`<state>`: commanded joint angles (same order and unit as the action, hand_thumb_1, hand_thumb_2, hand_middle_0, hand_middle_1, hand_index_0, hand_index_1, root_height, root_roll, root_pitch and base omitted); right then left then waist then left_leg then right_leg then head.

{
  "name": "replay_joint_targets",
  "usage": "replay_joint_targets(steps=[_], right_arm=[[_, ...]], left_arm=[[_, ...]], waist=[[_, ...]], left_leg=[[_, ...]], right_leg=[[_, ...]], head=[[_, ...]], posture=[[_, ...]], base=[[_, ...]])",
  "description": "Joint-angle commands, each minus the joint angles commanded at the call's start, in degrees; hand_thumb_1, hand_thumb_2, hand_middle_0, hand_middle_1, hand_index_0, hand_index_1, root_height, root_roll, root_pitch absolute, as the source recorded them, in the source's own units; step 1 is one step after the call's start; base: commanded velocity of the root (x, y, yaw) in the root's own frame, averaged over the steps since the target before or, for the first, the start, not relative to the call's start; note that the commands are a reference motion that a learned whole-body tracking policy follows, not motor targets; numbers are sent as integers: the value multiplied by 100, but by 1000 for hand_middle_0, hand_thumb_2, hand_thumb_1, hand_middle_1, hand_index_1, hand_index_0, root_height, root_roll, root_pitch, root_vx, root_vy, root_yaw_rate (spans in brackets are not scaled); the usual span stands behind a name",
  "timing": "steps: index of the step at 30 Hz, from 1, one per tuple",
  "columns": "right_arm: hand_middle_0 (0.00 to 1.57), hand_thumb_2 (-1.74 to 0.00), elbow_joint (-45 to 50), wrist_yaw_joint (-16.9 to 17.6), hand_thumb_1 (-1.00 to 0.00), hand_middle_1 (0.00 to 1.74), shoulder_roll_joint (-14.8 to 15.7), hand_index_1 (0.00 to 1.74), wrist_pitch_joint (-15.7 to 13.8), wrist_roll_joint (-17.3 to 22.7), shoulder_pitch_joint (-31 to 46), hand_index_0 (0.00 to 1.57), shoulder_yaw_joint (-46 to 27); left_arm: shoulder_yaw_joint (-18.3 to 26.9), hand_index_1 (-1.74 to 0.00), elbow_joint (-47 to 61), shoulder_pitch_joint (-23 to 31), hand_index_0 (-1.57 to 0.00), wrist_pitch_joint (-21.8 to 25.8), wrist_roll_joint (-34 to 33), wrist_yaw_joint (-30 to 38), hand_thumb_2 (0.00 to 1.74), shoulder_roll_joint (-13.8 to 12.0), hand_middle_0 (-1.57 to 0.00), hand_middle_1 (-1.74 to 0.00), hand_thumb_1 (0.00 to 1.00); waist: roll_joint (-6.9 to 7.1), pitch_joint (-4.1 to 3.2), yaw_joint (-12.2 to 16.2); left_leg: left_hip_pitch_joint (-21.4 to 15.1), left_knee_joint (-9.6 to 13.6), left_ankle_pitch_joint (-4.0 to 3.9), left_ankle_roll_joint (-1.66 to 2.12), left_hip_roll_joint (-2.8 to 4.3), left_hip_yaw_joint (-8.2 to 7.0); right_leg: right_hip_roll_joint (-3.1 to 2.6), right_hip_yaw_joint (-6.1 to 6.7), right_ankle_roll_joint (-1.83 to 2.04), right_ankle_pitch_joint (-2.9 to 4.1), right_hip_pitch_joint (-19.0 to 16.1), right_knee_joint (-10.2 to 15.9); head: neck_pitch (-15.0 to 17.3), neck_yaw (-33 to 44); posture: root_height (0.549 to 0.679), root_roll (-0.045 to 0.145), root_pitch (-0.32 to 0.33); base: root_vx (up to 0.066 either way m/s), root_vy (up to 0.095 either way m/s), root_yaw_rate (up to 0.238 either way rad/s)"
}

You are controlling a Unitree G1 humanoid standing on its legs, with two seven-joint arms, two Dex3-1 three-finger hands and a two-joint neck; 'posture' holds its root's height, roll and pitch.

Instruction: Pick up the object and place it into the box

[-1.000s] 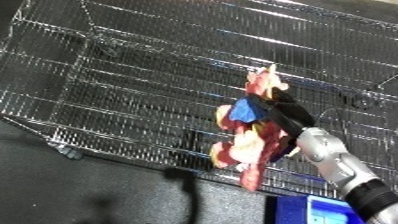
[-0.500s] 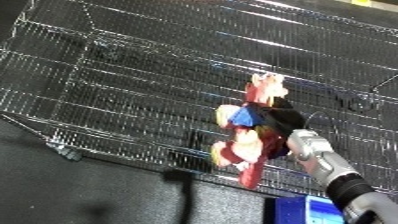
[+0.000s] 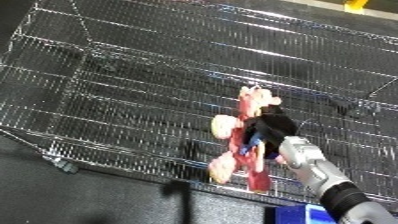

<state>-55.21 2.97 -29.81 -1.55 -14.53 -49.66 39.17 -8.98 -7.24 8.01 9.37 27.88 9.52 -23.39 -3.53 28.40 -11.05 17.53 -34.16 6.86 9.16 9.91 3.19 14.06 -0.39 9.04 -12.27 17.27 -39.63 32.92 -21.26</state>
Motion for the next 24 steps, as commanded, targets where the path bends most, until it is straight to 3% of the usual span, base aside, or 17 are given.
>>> replay_joint_targets(steps=[10,17,24], right_arm=[[1570,-1740,765,160,-1000,1740,-348,1740,32,226,191,1570,-388],[1570,-1740,2084,370,-1000,1740,-969,1740,-29,426,779,1570,-1162],[1570,-1740,3392,642,-1000,1740,-1528,1740,-63,698,1841,1570,-2451]], left_arm=[[25,-1740,-137,-67,-1570,-67,76,-11,1740,4,-1570,-1740,1000],[126,-1740,-237,-11,-1570,-138,74,-22,1740,41,-1570,-1740,1000],[203,-1740,-290,107,-1570,-245,16,-57,1740,110,-1570,-1740,1000]], waist=[[43,-47,140],[101,-128,391],[109,-234,723]], left_leg=[[-64,8,-23,-3,27,-32],[-159,28,-37,-14,78,-99],[-281,33,-46,-25,131,-193]], right_leg=[[5,26,-6,6,-46,-17],[7,60,-14,17,-118,-7],[7,123,-32,40,-187,-8]], head=[[-42,-118],[-104,-372],[-190,-801]], posture=[[634,25,-127],[634,28,-142],[633,31,-163]], base=[[-24,-7,-26],[-24,-9,-65],[-23,-12,-71]])
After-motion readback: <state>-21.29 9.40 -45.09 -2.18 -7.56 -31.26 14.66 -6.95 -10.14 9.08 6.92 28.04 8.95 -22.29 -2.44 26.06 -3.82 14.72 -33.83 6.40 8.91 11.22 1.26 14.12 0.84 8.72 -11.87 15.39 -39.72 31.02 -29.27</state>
